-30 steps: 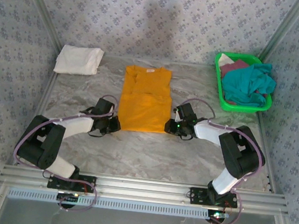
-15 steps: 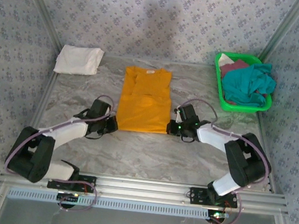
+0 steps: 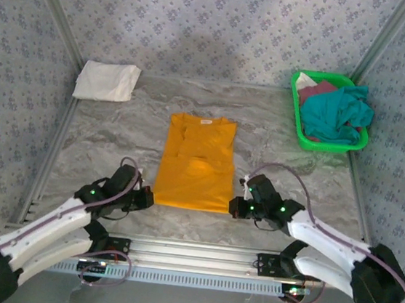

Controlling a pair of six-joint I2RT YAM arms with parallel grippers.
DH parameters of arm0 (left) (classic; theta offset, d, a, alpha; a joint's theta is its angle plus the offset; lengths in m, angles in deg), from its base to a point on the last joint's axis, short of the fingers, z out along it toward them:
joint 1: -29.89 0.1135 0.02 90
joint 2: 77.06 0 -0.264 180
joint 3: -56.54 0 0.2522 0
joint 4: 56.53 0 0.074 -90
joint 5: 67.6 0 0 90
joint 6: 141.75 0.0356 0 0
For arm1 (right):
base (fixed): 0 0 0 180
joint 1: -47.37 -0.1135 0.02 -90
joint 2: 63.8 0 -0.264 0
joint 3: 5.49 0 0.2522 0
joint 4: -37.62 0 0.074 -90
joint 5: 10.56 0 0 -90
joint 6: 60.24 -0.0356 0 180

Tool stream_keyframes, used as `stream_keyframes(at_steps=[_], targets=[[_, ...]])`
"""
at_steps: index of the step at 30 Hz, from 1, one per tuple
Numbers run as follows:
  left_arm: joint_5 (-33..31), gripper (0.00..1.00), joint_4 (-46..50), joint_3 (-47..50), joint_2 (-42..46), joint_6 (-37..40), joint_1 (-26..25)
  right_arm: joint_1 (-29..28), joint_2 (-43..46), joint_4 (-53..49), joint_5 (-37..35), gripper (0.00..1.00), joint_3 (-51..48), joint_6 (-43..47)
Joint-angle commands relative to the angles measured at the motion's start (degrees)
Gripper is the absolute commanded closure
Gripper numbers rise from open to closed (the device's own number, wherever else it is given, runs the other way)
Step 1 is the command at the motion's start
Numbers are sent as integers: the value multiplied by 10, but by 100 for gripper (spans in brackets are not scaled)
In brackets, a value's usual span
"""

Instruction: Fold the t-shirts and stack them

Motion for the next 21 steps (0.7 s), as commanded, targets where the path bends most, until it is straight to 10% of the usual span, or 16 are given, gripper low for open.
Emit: stream_keyframes(at_steps=[1,10,21], targets=[[-45,100,77,-9,39,-23,-7,-1,52,-63,-37,100,1,-33],[-126,100,27,-153,-28,86,0,46,32,-68,-49,100,124,57],[-36,100,-148,-241,-195,167,147,151,-141,24,-10,100,267,177]])
